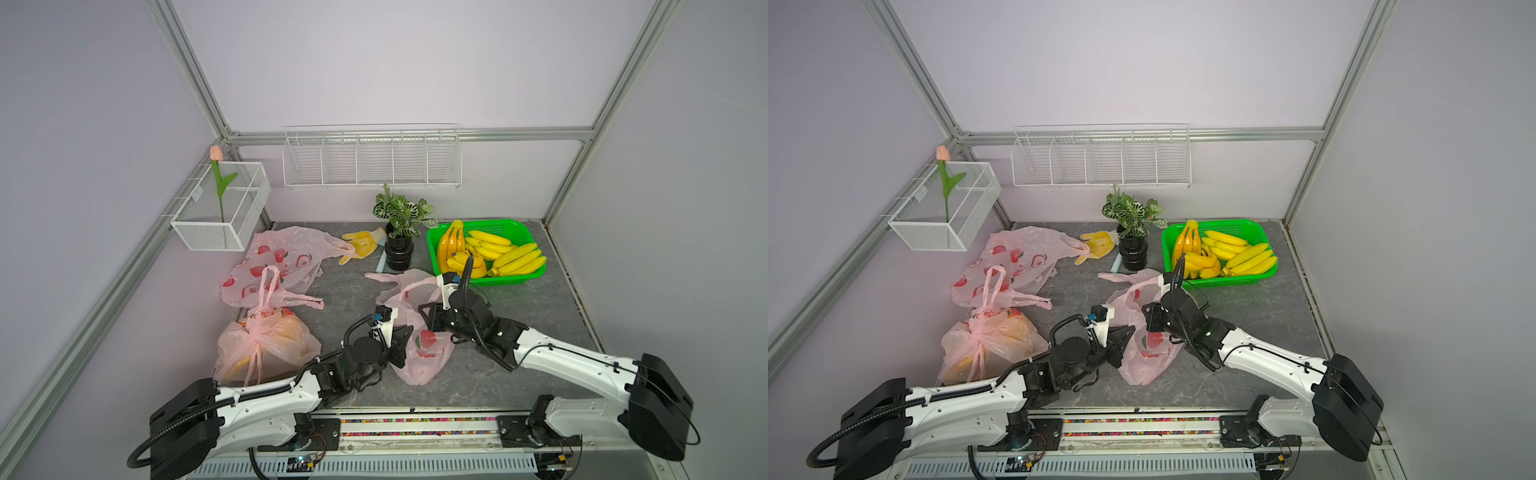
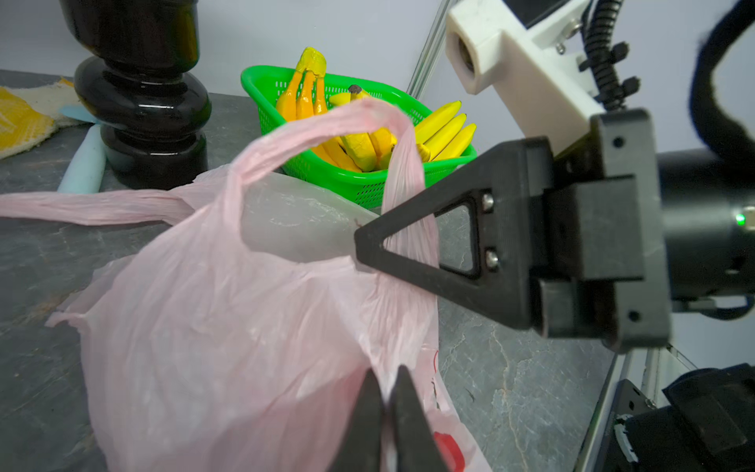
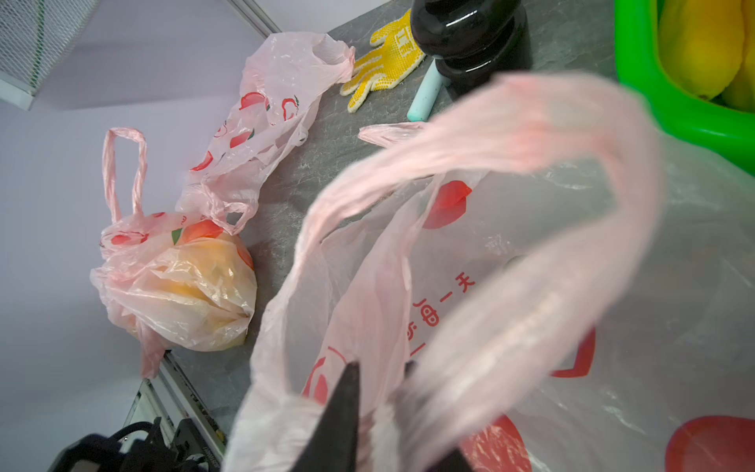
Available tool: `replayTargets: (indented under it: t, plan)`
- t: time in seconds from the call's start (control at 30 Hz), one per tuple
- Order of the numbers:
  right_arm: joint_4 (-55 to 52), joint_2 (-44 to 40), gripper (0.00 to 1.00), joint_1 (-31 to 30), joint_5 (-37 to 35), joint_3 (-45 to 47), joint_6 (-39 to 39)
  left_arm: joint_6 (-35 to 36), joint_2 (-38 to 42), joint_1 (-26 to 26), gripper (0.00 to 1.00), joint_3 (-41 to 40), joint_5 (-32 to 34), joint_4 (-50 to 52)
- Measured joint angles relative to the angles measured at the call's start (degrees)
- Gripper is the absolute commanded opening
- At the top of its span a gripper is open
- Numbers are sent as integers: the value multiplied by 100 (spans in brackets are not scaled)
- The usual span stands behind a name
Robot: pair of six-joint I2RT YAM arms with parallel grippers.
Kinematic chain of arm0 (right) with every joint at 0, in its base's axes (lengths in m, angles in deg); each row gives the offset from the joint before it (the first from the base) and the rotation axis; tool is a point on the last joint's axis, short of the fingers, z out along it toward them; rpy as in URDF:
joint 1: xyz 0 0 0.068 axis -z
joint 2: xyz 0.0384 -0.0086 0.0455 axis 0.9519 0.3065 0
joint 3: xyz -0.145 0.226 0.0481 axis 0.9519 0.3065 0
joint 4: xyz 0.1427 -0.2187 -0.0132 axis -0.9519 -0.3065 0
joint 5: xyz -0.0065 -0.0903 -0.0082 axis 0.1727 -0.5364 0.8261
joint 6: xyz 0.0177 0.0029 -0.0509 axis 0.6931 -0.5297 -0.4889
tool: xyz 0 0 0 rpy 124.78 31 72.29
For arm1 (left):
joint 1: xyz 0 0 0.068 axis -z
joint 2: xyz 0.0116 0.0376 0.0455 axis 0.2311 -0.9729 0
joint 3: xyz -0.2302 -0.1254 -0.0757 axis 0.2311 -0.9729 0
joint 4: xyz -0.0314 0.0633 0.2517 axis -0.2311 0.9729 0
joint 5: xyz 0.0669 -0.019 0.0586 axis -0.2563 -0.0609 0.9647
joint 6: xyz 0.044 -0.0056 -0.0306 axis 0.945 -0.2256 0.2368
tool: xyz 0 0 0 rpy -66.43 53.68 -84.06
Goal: Place the banana into a plastic bag & tie a knot
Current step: Pick up the plastic bag at the center of the board.
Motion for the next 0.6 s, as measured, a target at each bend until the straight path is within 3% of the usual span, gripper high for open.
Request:
replayTargets:
  t: [0.1, 0.2, 0.3, 0.4, 0.6]
  plan:
    - [-76, -313, 7, 4, -101, 87, -348, -149, 649, -24, 71, -46, 278, 623]
    - [-28, -710, 7, 2, -168, 378, -780, -444, 1449, -466, 87, -55, 433, 1381]
    - [111, -1014, 7, -31, -168, 835, -1244, -914, 1932, -1480, 89, -55, 146, 1910]
    - [190, -1106, 7, -120, -175, 1200, -1624, -1394, 1722, -2328, 89, 13, -350, 2249]
    - [439, -1104, 7, -273, -236, 1449, -2059, -2151, 22, -2594, 84, 723, -1250, 2780]
